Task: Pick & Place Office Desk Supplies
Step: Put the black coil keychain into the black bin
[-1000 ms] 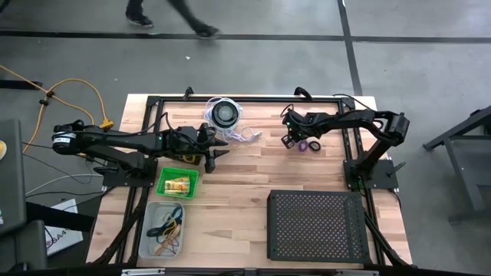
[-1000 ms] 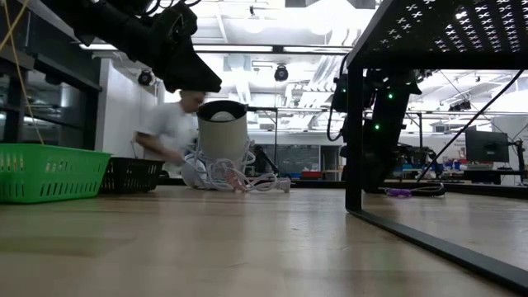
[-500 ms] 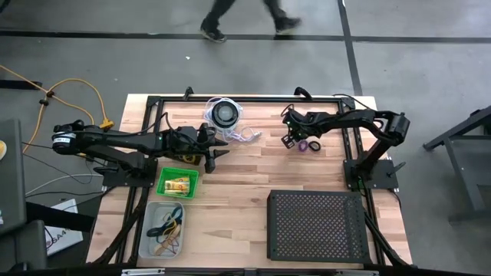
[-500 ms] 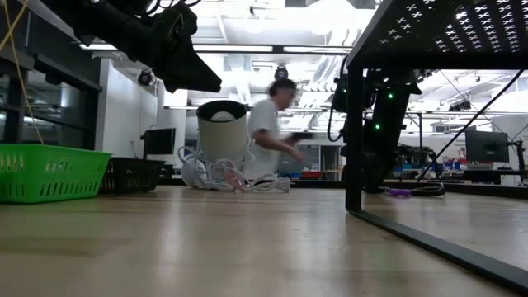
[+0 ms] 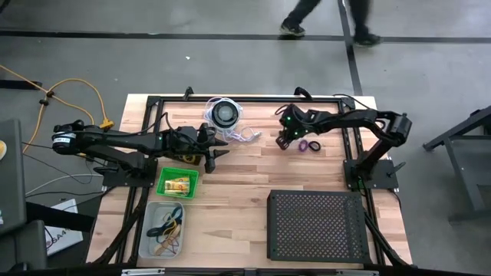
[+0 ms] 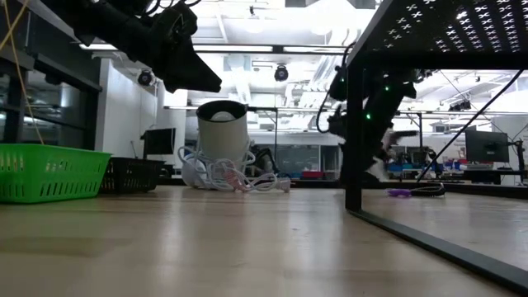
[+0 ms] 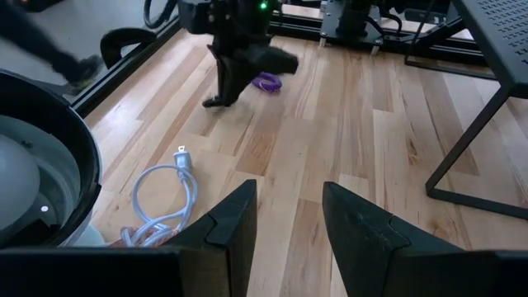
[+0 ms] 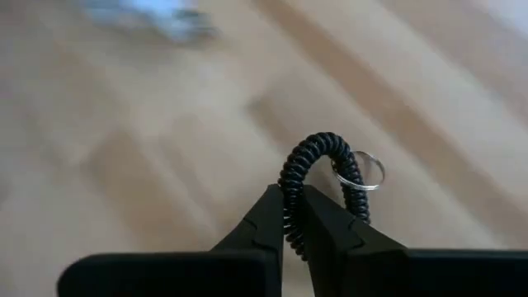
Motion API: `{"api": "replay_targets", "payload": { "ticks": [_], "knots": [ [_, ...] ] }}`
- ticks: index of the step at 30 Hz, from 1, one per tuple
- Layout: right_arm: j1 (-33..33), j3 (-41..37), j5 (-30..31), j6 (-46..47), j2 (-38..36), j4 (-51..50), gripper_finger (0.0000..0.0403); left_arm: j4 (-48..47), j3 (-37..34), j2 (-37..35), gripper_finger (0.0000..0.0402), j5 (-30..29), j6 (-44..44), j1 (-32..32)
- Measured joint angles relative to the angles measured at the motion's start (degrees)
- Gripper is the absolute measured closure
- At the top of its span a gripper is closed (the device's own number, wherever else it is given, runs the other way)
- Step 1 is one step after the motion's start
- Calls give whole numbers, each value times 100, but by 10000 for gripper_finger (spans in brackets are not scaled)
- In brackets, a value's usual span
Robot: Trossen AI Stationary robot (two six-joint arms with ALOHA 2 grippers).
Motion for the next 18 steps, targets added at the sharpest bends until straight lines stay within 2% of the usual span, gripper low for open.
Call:
{"api": "replay_targets", "payload": {
  "ticks": [9, 15, 18],
  "knots": [
    [305, 0, -2397, -124, -58, 1118, 382, 0, 0, 0, 268, 2, 1, 0],
    [873, 0, -3269, 287, -58, 2268, 382, 0, 0, 0, 268, 1, 1, 0],
    [1188, 0, -3454, 523, -58, 2789, 382, 0, 0, 0, 268, -1, 1, 0]
  ]
}}
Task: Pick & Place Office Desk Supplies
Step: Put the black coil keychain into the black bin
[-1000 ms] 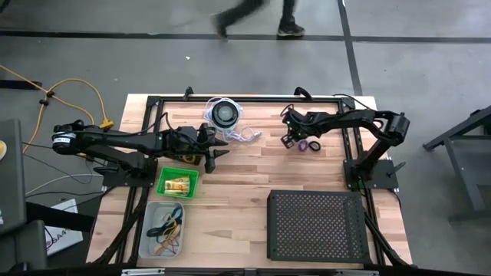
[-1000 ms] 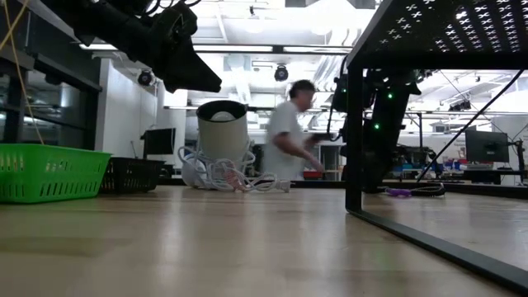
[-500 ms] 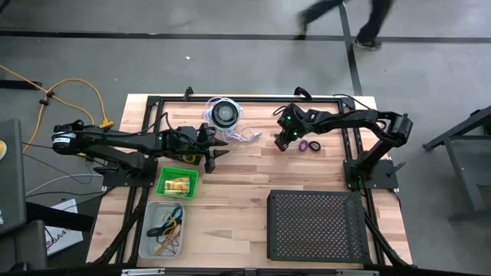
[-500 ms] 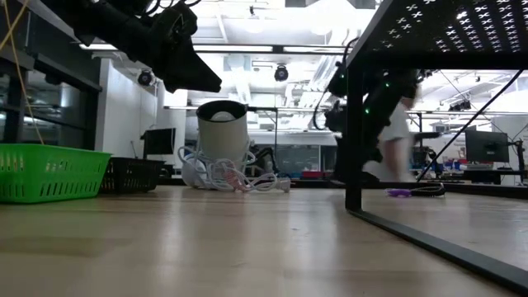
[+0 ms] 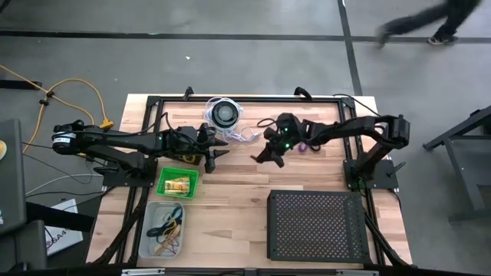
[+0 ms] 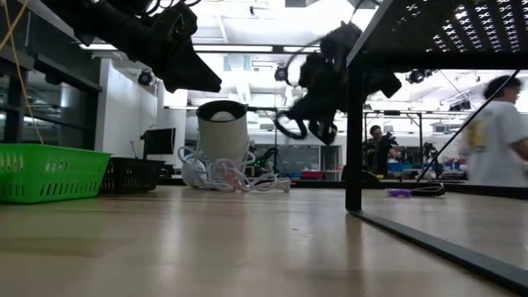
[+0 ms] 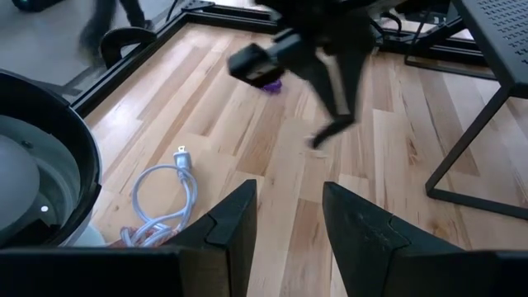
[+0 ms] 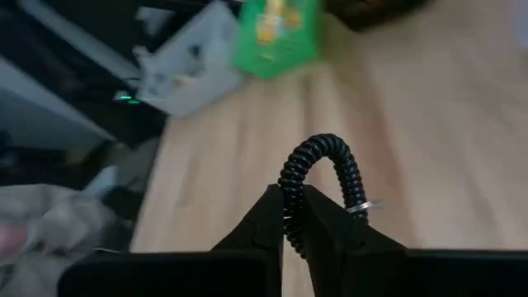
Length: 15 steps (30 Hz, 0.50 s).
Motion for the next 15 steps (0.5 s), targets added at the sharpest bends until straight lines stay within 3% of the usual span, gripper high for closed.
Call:
{"api": "replay_targets", "payload": {
  "ticks": [10, 15],
  "knots": [
    [715, 0, -31, 817, 0, 1099, 382, 0, 0, 0, 268, 0, 0, 0],
    [917, 0, 292, 1087, 0, 1564, 382, 0, 0, 0, 268, 0, 0, 0]
  ]
}}
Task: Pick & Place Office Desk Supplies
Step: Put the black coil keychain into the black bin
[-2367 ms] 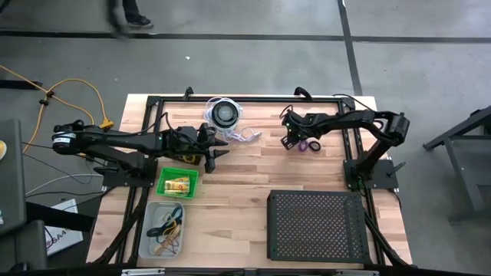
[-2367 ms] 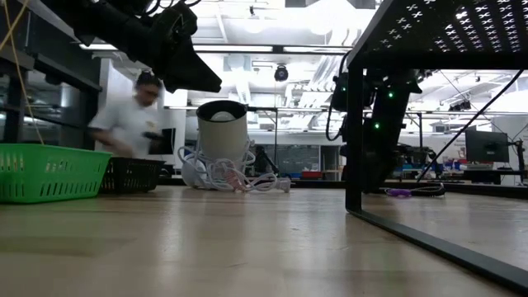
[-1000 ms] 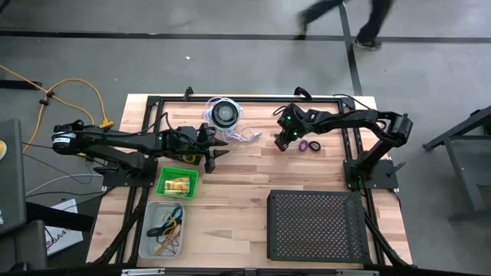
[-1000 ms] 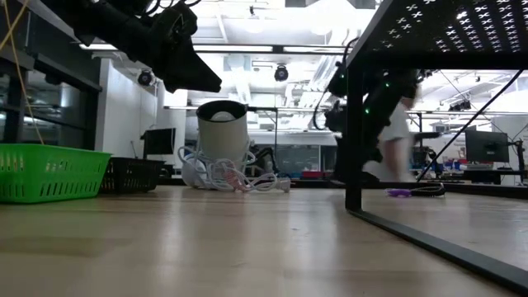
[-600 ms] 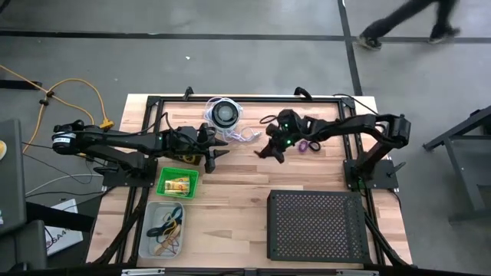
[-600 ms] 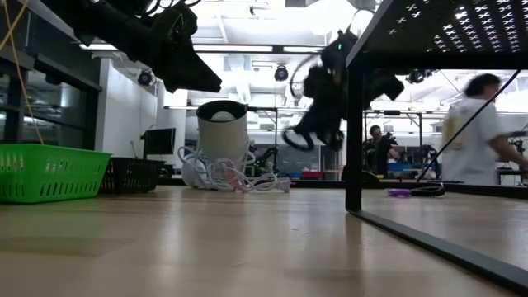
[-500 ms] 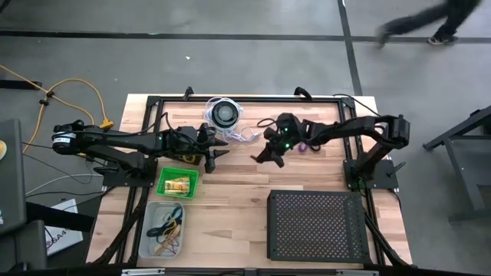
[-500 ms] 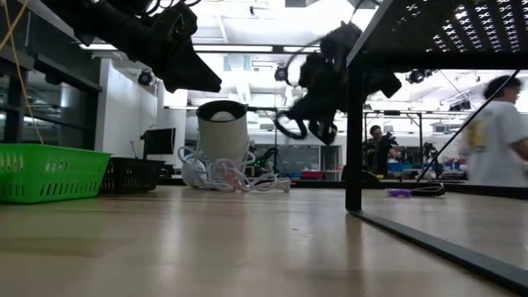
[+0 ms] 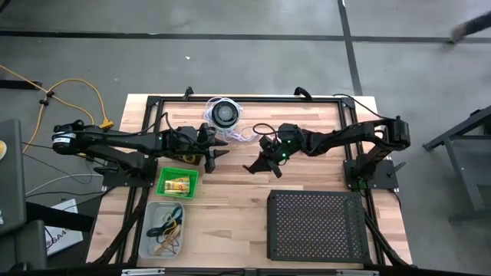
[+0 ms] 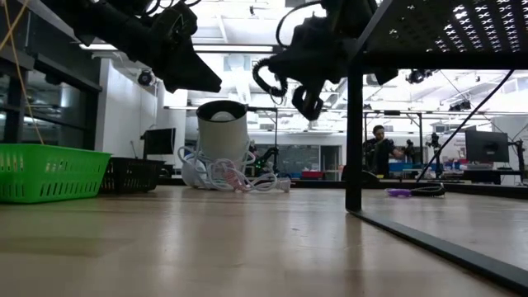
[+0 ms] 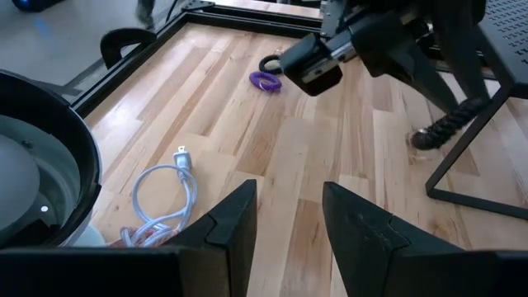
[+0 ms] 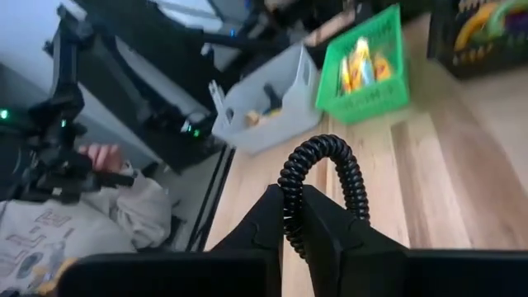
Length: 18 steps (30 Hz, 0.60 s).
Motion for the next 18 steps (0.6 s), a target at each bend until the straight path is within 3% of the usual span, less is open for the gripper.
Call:
{"api": "replay_targets", "payload": {
  "ticks": [7, 18],
  "knots": [
    [56, 2, 575, 45, 0, 252, 382, 18, 0, 0, 268, 1, -2, 0],
    [54, 2, 561, 198, 0, 251, 382, 129, 0, 0, 268, 2, -2, 0]
  ]
}}
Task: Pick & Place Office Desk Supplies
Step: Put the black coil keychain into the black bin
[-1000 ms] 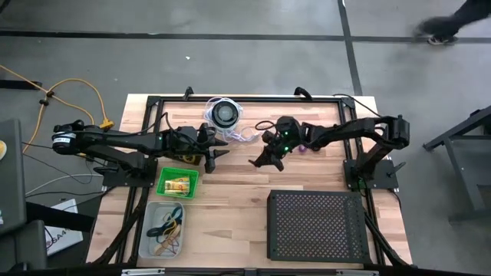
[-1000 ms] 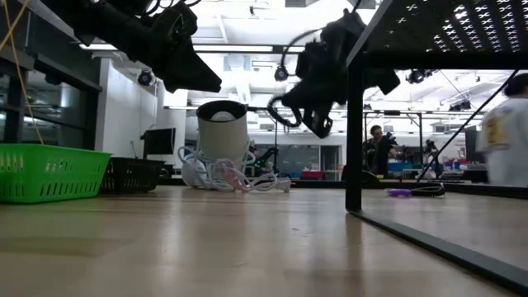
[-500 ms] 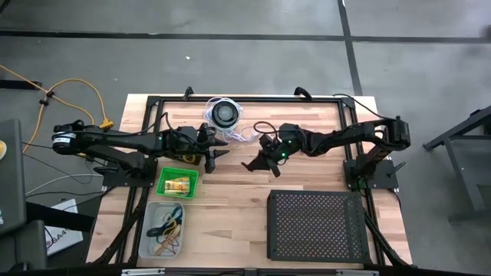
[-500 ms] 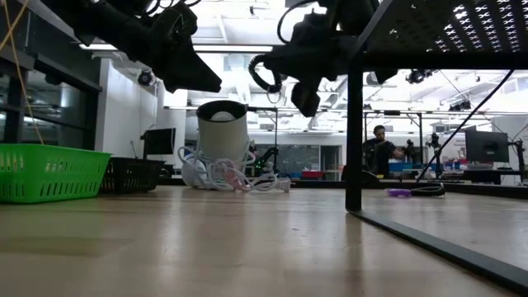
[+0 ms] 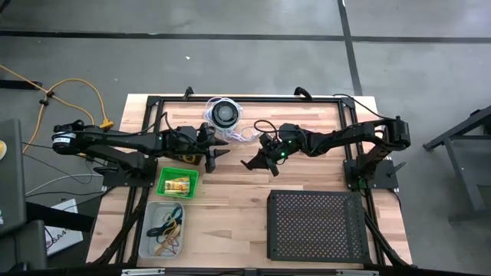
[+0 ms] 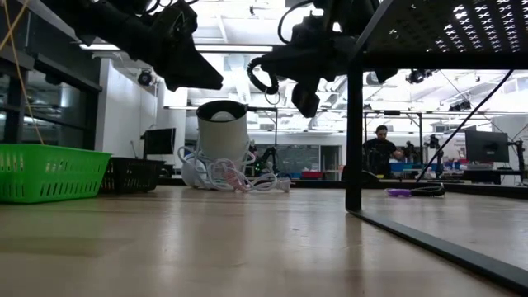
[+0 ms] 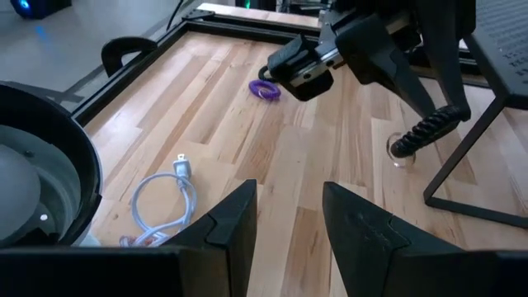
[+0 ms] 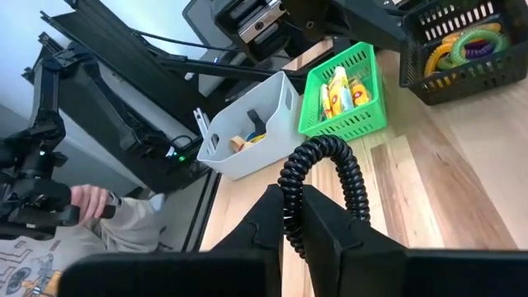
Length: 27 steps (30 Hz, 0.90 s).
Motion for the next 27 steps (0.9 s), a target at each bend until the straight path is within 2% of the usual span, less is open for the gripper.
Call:
{"api": "replay_targets", "payload": {
  "ticks": [17, 20, 22, 27],
  "knots": [
    [0, 0, -9, -46, 0, -1, 382, 12, 0, 9, 268, 35, 0, 0],
    [0, 0, -11, -48, 0, -2, 382, 18, 0, 9, 268, 69, -213, 0],
    [0, 0, -11, -46, 0, -2, 382, 75, 0, 9, 268, 241, -375, 0],
    [0, 0, -10, -48, 0, 0, 382, 401, 2, 97, 268, 1039, 34, -4]
  ]
}}
